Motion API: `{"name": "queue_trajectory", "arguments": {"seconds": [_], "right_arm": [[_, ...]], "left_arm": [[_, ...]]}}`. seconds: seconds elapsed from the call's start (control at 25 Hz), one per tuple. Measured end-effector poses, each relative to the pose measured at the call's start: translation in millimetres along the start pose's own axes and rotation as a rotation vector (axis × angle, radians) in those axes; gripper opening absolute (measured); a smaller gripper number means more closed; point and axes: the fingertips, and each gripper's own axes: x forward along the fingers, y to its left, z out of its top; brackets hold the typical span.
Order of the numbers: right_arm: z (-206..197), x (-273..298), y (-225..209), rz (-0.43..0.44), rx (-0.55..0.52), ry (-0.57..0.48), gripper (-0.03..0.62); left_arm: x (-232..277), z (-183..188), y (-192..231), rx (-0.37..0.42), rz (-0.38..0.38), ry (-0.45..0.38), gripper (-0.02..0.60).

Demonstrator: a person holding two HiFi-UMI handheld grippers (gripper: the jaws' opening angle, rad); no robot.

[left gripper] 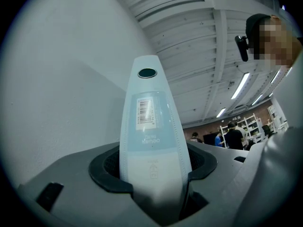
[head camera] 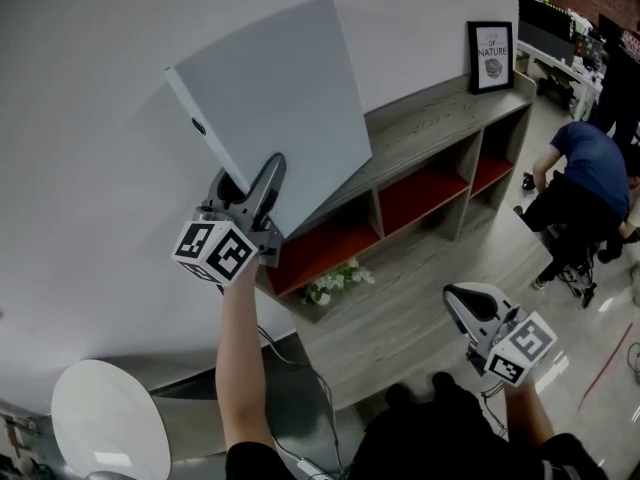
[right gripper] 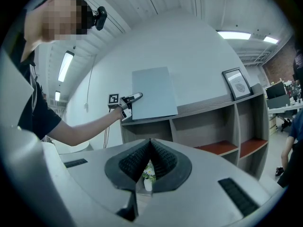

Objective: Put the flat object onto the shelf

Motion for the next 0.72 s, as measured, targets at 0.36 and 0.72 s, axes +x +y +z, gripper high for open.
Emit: {"name": "queue_trajectory", "arguments": {"seconds": [0.36, 0.72], "right_arm": [[-4, 7, 7, 0.008, -0.002, 0.012, 0.011], [-8, 18, 12, 0.029, 0.002, 0.019, 0.011]], "left_arm": [[1, -3, 8, 0.018, -0.003, 0.023, 0.316], [-1, -10, 15, 0.014, 0.002, 0.087, 0.331]]}}
